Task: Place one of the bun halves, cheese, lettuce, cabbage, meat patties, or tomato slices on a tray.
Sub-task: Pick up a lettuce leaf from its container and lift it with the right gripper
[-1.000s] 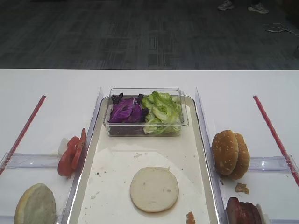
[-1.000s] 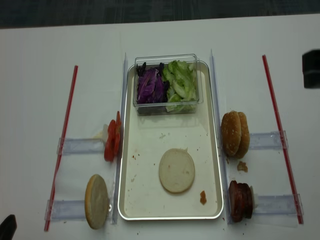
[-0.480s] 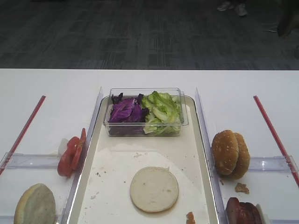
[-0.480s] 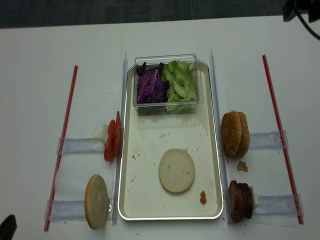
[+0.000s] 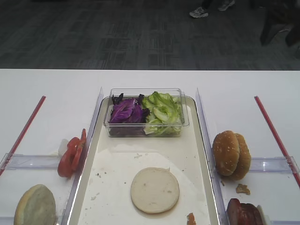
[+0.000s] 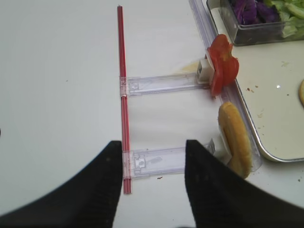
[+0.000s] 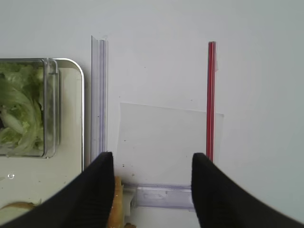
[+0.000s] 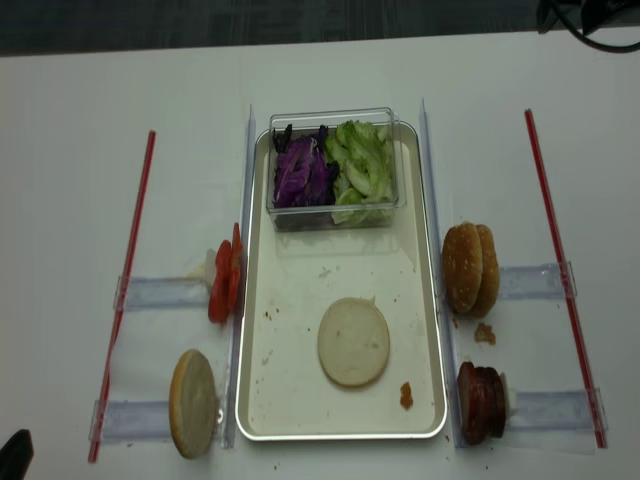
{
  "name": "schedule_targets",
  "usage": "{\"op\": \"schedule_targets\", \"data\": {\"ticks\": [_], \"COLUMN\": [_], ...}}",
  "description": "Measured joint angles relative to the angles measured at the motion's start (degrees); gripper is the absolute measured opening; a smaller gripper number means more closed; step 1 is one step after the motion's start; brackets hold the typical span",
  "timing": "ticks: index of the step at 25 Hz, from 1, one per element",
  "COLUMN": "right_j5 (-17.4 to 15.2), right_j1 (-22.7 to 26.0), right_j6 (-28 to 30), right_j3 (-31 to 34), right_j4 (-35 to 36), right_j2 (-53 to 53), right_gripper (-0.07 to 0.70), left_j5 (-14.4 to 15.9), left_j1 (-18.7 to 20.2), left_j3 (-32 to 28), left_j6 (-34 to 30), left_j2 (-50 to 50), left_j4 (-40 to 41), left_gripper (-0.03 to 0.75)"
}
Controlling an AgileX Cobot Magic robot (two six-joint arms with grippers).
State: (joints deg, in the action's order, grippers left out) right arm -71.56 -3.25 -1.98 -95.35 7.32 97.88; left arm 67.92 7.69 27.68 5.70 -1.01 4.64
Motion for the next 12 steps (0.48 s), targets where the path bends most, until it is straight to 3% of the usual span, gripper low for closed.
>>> {"op": "schedule_targets", "data": {"ticks": [12], "right_j5": [0.0], "right_j1": [0.0], "right_j6": [-1.4], "right_j3": [-0.2], "right_j4": [0.0], "right_j2": [2.5], "right_gripper": [0.393], "left_j5": [0.0], "left_j1": [0.0], "left_j3": [0.0], "left_j6": [0.0], "left_j2": [0.0], "left_j4": [0.0], "left_gripper": [0.296]}}
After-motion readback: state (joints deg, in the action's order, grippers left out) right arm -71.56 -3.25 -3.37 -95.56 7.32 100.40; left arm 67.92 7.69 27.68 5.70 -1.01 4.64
